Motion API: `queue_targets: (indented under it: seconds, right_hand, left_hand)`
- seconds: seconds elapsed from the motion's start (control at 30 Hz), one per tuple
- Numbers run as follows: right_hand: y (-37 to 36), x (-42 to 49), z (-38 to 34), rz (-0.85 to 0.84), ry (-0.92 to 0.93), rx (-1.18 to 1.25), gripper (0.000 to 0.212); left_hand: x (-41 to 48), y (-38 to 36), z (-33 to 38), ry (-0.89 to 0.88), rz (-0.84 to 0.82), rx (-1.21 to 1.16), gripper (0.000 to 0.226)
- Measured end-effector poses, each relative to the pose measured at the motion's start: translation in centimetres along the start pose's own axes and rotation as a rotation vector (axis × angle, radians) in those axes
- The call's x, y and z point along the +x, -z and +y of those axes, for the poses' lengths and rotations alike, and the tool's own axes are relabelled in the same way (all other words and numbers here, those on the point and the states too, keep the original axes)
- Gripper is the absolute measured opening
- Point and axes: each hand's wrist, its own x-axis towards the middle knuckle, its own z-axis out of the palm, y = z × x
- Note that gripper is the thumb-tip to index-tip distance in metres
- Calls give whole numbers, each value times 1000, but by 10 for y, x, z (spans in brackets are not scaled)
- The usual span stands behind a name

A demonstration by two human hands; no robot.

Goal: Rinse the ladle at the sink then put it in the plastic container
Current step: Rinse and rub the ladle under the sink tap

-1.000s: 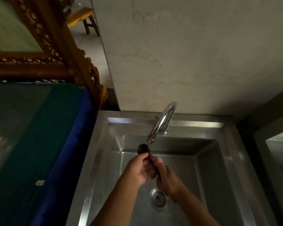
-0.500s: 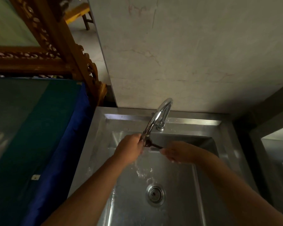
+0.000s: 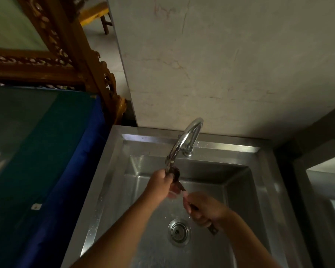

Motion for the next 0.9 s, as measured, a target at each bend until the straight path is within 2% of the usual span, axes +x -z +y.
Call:
queue_targets:
  seconds: [0.1, 0.2, 0.3, 0.37, 0.4, 0.5, 0.53, 0.6, 0.67, 0.73, 0.9]
  right_hand:
    - [15, -2, -18, -62, -92, -223, 47]
    - [25, 0, -45, -61, -214, -419, 48]
    - [32, 2, -68, -93, -301, -608, 50]
    - [34, 4, -78, -97, -304, -690, 49]
    - [35, 4, -81, -99, -289, -703, 48]
    - [33, 6, -80, -120, -127, -620, 43]
    - [31, 7, -79, -112, -66, -556, 40]
    - [24, 11, -76, -69, 19, -436, 27]
    - [16, 19, -74, -20, 84, -409, 17]
    - [5, 29, -76, 35, 118, -512, 14]
    - [-23, 55, -82, 306, 287, -856, 24]
  left_hand:
    - [1, 26, 18, -100, -122, 432, 21]
    - [3, 40, 37, -168, -175, 799, 18]
    - [5, 44, 41, -220, -236, 1027, 20]
    - [5, 43, 38, -235, -240, 1075, 34]
    - [4, 44, 37, -197, -229, 944, 35]
    - [-2, 42, 29, -66, -206, 107, 30]
    - [-6, 40, 27, -49, -222, -107, 25]
    - [-9, 35, 22, -43, -195, -355, 26]
    - [-10, 30, 18, -53, -71, -410, 37]
    - [-7, 25, 15, -66, 62, -390, 32]
    - [-2, 11, 20, -71, 284, -289, 28]
